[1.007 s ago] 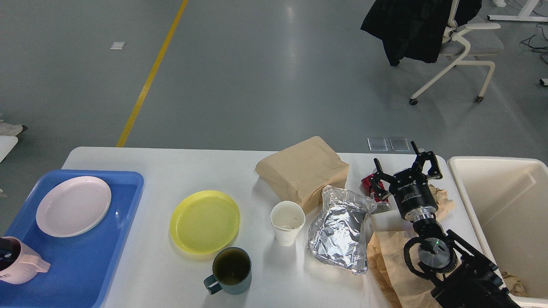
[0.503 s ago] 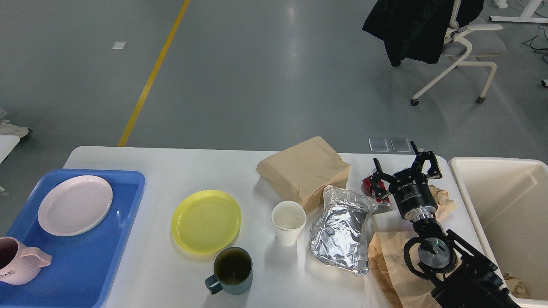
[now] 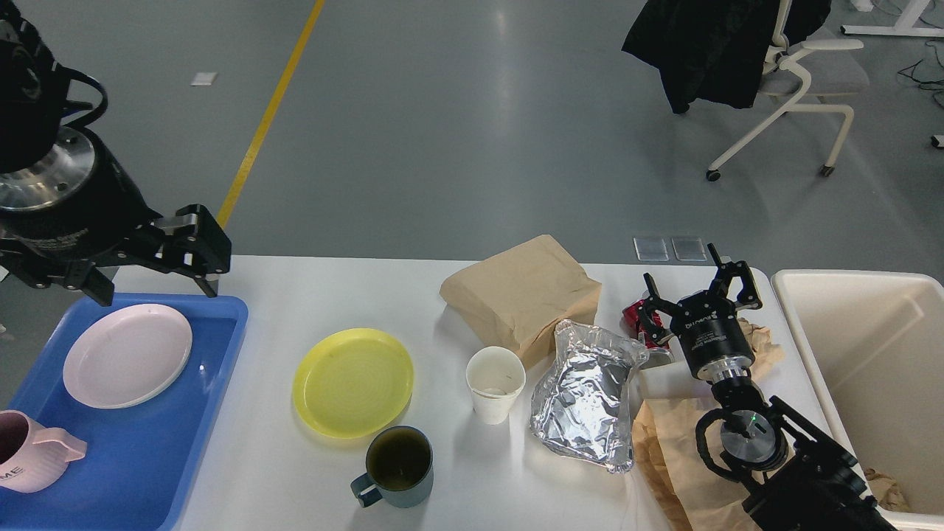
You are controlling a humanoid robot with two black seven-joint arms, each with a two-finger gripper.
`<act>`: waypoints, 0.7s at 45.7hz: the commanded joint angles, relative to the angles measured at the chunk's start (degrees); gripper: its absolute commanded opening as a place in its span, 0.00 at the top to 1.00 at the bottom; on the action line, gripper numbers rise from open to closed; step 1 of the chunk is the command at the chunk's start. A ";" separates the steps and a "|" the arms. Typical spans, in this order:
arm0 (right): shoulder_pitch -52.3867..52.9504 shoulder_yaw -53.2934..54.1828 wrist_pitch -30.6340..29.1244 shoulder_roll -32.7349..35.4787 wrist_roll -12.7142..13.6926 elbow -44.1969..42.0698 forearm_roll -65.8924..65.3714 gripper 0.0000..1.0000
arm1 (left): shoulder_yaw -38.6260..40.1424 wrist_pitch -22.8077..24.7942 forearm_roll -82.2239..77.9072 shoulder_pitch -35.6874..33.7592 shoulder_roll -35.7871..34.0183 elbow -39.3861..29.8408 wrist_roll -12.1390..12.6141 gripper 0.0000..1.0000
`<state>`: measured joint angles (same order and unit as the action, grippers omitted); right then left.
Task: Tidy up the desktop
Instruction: 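Move the left gripper to the dark green mug and grasp it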
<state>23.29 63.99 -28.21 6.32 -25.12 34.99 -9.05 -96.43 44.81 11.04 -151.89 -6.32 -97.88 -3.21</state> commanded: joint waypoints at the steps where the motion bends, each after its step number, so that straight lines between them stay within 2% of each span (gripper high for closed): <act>1: 0.00 0.00 0.00 0.00 -0.02 -0.01 0.00 0.00 | 5.28 0.45 3.72 -4.55 3.15 -2.66 0.57 0.08; 10: 0.00 0.00 0.00 0.00 -0.02 -0.01 0.00 0.00 | 8.63 2.47 6.72 -6.14 4.03 -2.93 -0.39 0.05; 19: 0.00 0.00 0.00 0.00 -0.02 -0.01 0.00 0.00 | 9.15 1.51 6.37 -3.77 3.33 -2.40 -0.57 0.04; 26: 0.00 0.00 0.00 0.00 -0.02 -0.01 0.00 0.00 | 11.35 -1.65 6.63 7.03 3.24 -0.38 -0.66 0.05; 32: 0.00 0.00 0.00 0.00 -0.02 -0.01 0.00 0.00 | 13.45 -11.13 6.37 18.63 4.20 -0.20 -0.57 0.06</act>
<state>23.29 63.98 -28.21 6.33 -25.13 34.97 -9.05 -84.85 40.94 17.62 -142.49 -2.88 -98.30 -3.87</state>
